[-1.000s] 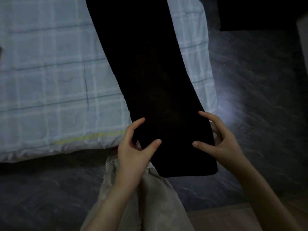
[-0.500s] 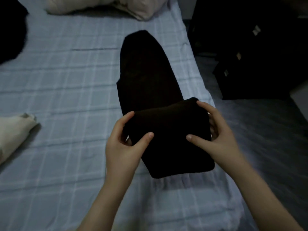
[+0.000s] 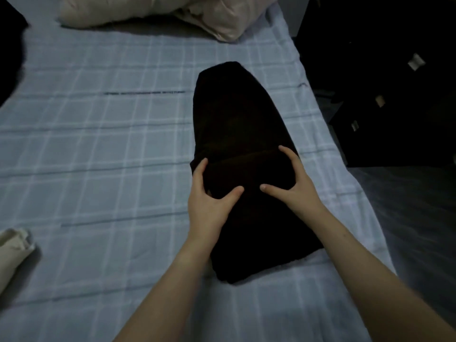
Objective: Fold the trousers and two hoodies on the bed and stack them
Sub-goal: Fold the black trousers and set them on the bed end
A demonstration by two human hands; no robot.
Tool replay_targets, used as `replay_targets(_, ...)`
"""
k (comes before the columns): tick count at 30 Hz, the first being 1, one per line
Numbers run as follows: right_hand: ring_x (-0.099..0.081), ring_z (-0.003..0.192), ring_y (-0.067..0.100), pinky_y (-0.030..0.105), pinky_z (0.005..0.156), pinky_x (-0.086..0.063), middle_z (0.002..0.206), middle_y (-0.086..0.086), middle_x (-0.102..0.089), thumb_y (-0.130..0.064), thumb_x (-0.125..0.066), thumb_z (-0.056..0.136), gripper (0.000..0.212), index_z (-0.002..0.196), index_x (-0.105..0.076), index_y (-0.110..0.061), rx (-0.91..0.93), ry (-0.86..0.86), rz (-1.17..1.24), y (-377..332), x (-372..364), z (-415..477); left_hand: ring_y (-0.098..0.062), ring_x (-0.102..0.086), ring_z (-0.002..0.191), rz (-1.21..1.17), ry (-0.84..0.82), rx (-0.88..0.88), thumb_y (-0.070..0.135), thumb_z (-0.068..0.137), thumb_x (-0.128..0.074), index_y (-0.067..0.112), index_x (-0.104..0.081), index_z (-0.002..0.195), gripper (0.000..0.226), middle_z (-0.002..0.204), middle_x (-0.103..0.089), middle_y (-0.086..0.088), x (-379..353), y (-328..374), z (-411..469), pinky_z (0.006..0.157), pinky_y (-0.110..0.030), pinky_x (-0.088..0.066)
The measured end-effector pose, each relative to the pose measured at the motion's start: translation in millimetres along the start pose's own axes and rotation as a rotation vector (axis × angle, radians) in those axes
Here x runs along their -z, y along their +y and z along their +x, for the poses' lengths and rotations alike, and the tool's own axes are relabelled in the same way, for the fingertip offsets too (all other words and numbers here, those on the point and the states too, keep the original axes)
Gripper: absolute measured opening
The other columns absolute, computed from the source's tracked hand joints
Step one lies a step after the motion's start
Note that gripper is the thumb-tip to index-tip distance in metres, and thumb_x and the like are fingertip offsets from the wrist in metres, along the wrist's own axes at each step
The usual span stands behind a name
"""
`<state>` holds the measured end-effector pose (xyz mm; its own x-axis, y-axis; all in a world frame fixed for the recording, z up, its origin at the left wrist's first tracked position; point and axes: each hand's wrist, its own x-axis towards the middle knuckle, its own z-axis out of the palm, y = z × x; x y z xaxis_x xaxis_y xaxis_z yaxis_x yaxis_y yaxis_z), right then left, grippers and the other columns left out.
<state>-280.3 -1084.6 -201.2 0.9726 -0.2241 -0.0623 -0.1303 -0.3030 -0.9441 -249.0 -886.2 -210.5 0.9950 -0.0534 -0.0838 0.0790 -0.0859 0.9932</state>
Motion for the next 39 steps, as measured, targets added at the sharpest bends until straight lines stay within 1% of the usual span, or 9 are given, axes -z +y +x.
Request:
replay_targets(2, -0.048, 0.117, -0.019, 0.015, 0.089, -0.046, 0.129, -0.042, -0.046, -0.038, -0.085, 0.072, 0.088, 0.139, -0.033, -0.061, -0.045, 0.022, -0.039, 14.9, -8.4, 10.2, 0.006, -0.047, 0.124, 0.039, -0.023, 0.026, 0.033, 0.071, -0.086, 0.043, -0.036, 0.142, 0.087, 0.139, -0.046, 0.019, -1.9, -20.1, 11.3, 0.099, -0.011, -0.044)
replay_targets(9, -0.047, 0.128, -0.006, 0.036, 0.104, -0.046, 0.140, -0.033, -0.044, -0.045, -0.084, 0.071, 0.092, 0.144, -0.031, -0.056, -0.104, 0.073, -0.102, 24.0, -11.6, 11.9, 0.013, -0.041, 0.126, 0.074, -0.048, 0.028, 0.042, 0.070, -0.085, 0.052, -0.034, 0.138, 0.086, 0.136, -0.042, 0.032, -1.8, -40.0, 17.2, 0.097, -0.001, -0.036)
replay_targets(17, -0.047, 0.125, -0.012, 0.031, 0.100, -0.045, 0.140, -0.034, -0.045, -0.044, -0.085, 0.072, 0.093, 0.146, -0.031, -0.055, -0.117, 0.059, -0.068, 30.1, -9.9, 13.1, 0.015, -0.038, 0.126, 0.132, -0.030, 0.042, 0.046, 0.069, -0.085, 0.054, -0.034, 0.138, 0.087, 0.135, -0.040, 0.036, -2.5, -43.2, 18.5, 0.094, 0.002, -0.033)
replay_targets(22, -0.047, 0.127, -0.008, 0.039, 0.105, -0.046, 0.140, -0.032, -0.045, -0.040, -0.086, 0.073, 0.091, 0.144, -0.032, -0.056, -0.094, 0.062, -0.054, 29.0, -9.4, 14.9, 0.015, -0.040, 0.125, 0.150, -0.006, 0.040, 0.039, 0.070, -0.086, 0.051, -0.036, 0.138, 0.086, 0.135, -0.042, 0.034, -4.6, -37.3, 18.9, 0.095, 0.001, -0.035)
replay_targets(24, -0.047, 0.128, -0.007, 0.035, 0.106, -0.046, 0.140, -0.031, -0.046, -0.033, -0.086, 0.074, 0.089, 0.142, -0.034, -0.058, -0.065, 0.043, -0.040, 21.3, -6.2, 15.6, 0.018, -0.041, 0.122, 0.125, -0.005, 0.039, 0.034, 0.071, -0.086, 0.050, -0.037, 0.138, 0.084, 0.133, -0.043, 0.035, -4.3, -28.4, 17.7, 0.091, 0.002, -0.037)
replay_targets(28, -0.050, 0.122, -0.012, 0.013, 0.095, -0.049, 0.135, -0.033, -0.051, -0.023, -0.087, 0.074, 0.087, 0.139, -0.040, -0.056, 0.042, 0.063, -0.021, -10.5, 11.0, 17.2, 0.019, -0.044, 0.119, 0.111, 0.021, -0.009, 0.031, 0.069, -0.087, 0.057, -0.038, 0.135, 0.087, 0.132, -0.047, 0.034, 0.0, 4.9, 13.2, 0.084, 0.004, -0.037)
replay_targets(31, -0.051, 0.118, -0.014, -0.001, 0.087, -0.041, 0.130, -0.035, -0.053, -0.019, -0.087, 0.073, 0.084, 0.139, -0.044, -0.050, 0.154, 0.098, 0.012, -37.3, 27.4, 44.4, 0.017, -0.046, 0.119, 0.112, 0.027, -0.115, 0.030, 0.068, -0.088, 0.054, -0.038, 0.138, 0.089, 0.132, -0.049, 0.032, -1.5, 35.8, 39.2, 0.085, 0.003, -0.037)
replay_targets(36, -0.048, 0.105, -0.027, -0.002, 0.078, -0.042, 0.118, -0.040, -0.052, -0.018, -0.086, 0.073, 0.087, 0.142, -0.041, -0.045, 0.103, 0.056, 0.071, -36.6, 27.1, 130.4, 0.008, -0.048, 0.123, 0.095, -0.029, -0.123, 0.022, 0.071, -0.087, 0.039, -0.036, 0.145, 0.092, 0.140, -0.047, 0.018, -19.2, 44.0, 126.4, 0.091, 0.000, -0.040)
replay_targets(39, -0.048, 0.107, -0.026, 0.000, 0.081, -0.044, 0.125, -0.034, -0.047, -0.019, -0.085, 0.075, 0.086, 0.143, -0.039, -0.043, 0.055, 0.011, 0.040, -6.4, 7.4, 157.5, 0.008, -0.050, 0.116, 0.062, -0.026, -0.025, 0.021, 0.073, -0.086, 0.037, -0.035, 0.146, 0.091, 0.131, -0.048, 0.022, -27.3, 8.5, 152.4, 0.084, 0.001, -0.042)
